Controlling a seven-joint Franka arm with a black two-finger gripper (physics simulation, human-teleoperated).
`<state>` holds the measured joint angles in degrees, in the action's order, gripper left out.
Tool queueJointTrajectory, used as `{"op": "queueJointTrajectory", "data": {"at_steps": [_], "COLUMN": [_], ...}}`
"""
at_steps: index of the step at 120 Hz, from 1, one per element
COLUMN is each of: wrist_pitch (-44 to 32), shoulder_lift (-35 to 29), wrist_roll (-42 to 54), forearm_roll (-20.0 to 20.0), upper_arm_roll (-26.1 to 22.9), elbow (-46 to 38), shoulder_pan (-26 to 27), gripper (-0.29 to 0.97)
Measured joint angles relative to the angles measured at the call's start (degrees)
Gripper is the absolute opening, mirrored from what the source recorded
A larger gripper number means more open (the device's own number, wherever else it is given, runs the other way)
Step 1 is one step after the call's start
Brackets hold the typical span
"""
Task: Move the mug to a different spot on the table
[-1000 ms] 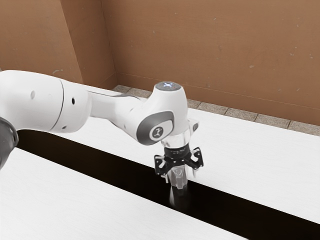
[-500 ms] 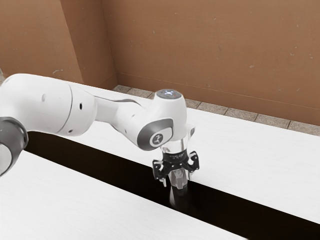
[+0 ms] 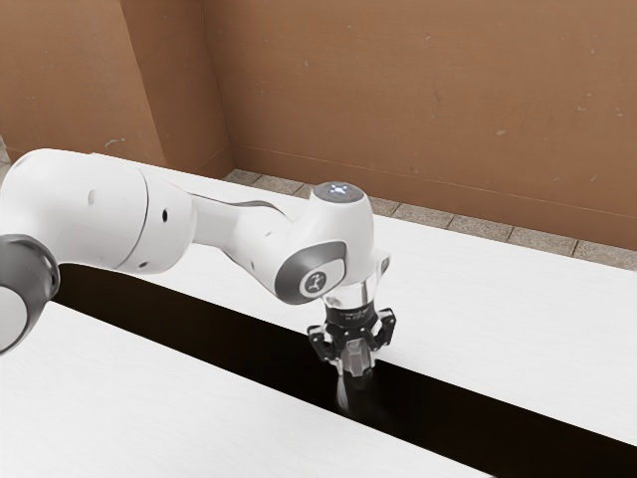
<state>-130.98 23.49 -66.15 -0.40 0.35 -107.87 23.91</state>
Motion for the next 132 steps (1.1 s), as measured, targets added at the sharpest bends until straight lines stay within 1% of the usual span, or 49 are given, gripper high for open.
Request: {"op": "queueJointTrajectory", "data": {"at_steps": [34, 66, 88, 108, 117, 120, 132], "wrist_pitch": [0.12, -2.98, -4.72, -7.51, -9.03, -9.82, -12.54], "shoulder_lift": [-0.05, -0.63, -3.43, -7.38, -10.21, -11.48, -16.16], "wrist_roll": [1.26, 2.59, 3.12, 3.29, 3.28, 3.21, 2.33], "forearm_roll": [0.17, 2.43, 2.99, 5.38, 8.56, 10.60, 20.76], "upper_arm_roll": [0.00, 0.78, 0.88, 1.01, 1.04, 1.05, 0.98], "elbow": [-0.10, -1.14, -4.15, -9.46, -12.80, -14.64, -20.30], "shoulder_pan": [0.10, -0.09, -0.17, -0.41, -0.86, -1.19, -2.56], "gripper": [0.19, 0.15, 0.11, 0.09, 0.09, 0.08, 0.08]}}
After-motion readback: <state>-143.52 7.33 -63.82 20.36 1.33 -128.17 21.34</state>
